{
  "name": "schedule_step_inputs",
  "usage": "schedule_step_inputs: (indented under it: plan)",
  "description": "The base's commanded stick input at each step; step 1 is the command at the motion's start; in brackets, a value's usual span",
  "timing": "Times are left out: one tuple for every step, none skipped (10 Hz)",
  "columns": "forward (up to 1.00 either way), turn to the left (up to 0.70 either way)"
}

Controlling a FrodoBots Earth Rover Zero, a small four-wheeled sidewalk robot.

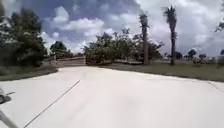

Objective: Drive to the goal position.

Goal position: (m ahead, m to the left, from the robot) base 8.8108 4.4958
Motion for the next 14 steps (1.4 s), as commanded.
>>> schedule_step_inputs:
  plan:
    - [0.85,0.0]
    - [0.85,0.0]
    - [0.85,0.0]
    - [0.85,0.0]
    - [0.85,0.0]
    - [0.85,0.0]
    - [0.85,0.0]
    - [0.85,0.0]
    - [0.85,0.0]
    - [0.85,0.06]
    - [0.85,0.27]
    - [0.85,0.34]
    - [0.85,0.34]
    - [0.85,0.34]
